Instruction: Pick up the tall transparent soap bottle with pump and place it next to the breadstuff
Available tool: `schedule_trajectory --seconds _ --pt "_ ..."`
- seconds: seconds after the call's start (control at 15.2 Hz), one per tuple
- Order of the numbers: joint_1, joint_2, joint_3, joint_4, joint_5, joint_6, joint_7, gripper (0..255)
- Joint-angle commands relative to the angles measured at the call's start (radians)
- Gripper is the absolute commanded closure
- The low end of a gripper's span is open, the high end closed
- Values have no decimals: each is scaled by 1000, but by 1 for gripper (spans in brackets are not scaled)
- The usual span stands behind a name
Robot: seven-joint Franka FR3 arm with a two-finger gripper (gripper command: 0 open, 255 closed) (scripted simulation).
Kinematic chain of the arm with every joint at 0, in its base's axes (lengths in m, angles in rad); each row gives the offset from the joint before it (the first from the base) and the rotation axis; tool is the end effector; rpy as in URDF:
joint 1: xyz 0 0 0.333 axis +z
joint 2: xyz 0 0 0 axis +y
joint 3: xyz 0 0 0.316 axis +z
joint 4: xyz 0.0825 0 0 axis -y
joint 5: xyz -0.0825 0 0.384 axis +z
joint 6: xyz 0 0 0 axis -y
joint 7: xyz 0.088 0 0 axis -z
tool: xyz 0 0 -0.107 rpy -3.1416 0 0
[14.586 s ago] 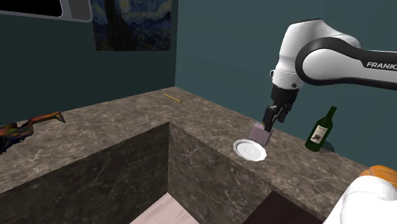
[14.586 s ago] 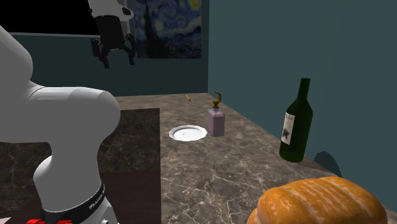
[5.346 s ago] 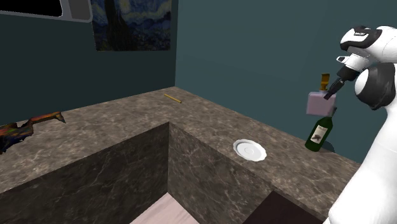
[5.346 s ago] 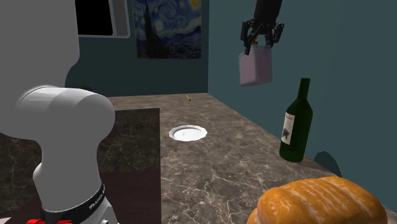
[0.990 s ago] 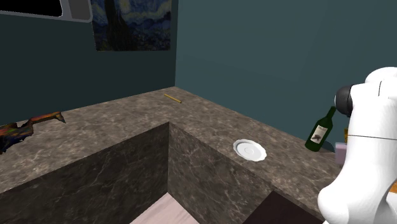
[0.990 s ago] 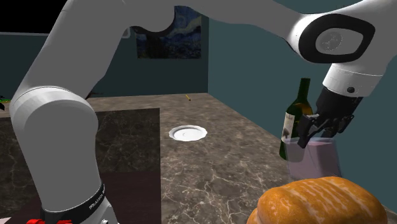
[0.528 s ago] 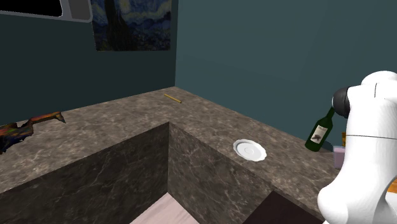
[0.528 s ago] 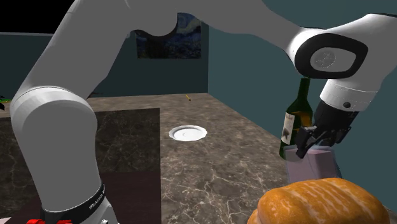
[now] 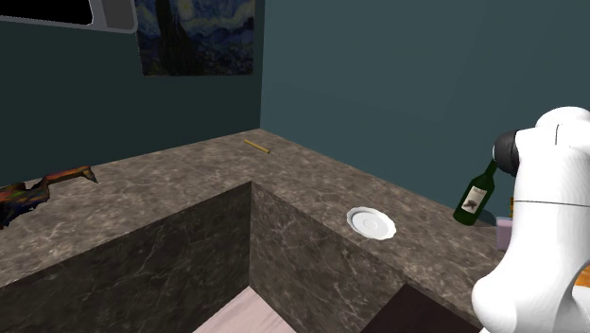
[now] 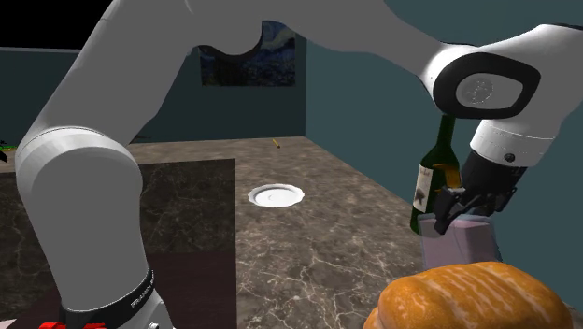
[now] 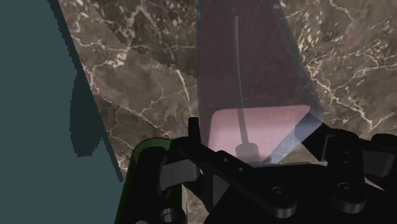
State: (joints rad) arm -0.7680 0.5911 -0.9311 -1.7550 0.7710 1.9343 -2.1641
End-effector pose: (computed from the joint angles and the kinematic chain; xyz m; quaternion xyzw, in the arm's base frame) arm 0.0282 -0.6392 0.3300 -0.9879 -0.0892 -0.1259 0.0138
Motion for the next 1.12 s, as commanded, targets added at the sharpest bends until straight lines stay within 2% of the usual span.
schedule_trajectory --seconds 0.0,0.26,0.53,1.06 --pt "-1 3 2 0 0 -2 0 0" --pt "3 0 1 -6 0 1 -1 0" --pt "0 -49 -40 50 -57 -85 31 0" --pt "0 -49 -40 50 -57 -85 31 0"
